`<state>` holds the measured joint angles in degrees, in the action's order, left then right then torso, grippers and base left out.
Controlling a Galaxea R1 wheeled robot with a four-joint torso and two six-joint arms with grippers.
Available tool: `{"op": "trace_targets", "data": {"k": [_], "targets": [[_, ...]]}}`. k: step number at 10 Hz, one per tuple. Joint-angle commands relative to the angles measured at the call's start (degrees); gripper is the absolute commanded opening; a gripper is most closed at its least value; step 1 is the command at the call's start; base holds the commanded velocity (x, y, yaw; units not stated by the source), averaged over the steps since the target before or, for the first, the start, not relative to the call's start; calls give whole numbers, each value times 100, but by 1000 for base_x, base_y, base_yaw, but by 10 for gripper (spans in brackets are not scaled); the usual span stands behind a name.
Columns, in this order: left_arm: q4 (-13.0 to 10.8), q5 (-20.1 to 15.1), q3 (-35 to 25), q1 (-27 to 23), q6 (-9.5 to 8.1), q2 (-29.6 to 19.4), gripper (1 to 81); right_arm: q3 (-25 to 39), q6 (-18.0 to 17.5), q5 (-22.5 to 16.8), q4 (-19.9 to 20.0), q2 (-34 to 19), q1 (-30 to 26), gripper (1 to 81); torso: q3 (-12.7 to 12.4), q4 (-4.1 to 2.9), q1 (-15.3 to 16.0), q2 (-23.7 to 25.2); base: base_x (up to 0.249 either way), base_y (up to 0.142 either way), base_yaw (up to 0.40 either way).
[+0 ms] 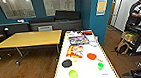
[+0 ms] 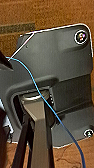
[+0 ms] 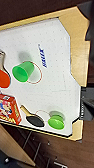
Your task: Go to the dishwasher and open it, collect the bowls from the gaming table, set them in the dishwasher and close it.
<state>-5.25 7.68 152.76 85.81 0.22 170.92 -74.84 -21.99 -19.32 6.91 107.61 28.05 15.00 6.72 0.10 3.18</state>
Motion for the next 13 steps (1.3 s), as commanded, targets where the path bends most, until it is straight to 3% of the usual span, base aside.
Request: {"op": "trace_targets", "data": {"k": [1,5,8,9,10,13], "targets": [[24,-302,-18,-139,31,-14,811,-241,-227,-546,109,-61,-953,811,267,0,0,0,0,0,0],[24,-302,-18,-147,31,-32,811,-468,-288,-775,109,201,-1578,811,713,0,4,-7,0,0,0],[33,-302,-18,-174,31,-32,811,-1040,-288,-792,109,616,-1938,811,1029,0,6,-11,0,0,0],[33,-311,-9,-191,22,-32,811,-1225,-288,-801,82,686,-2061,811,1089,0,9,-13,0,0,0],[34,-328,-18,-200,22,-32,811,-1425,-288,-827,21,773,-2228,811,973,0,11,-15,0,0,0],[33,-337,-18,-227,22,-23,811,-1891,-288,-1205,12,1089,-2658,811,1078,0,13,-20,0,0,0]]}}
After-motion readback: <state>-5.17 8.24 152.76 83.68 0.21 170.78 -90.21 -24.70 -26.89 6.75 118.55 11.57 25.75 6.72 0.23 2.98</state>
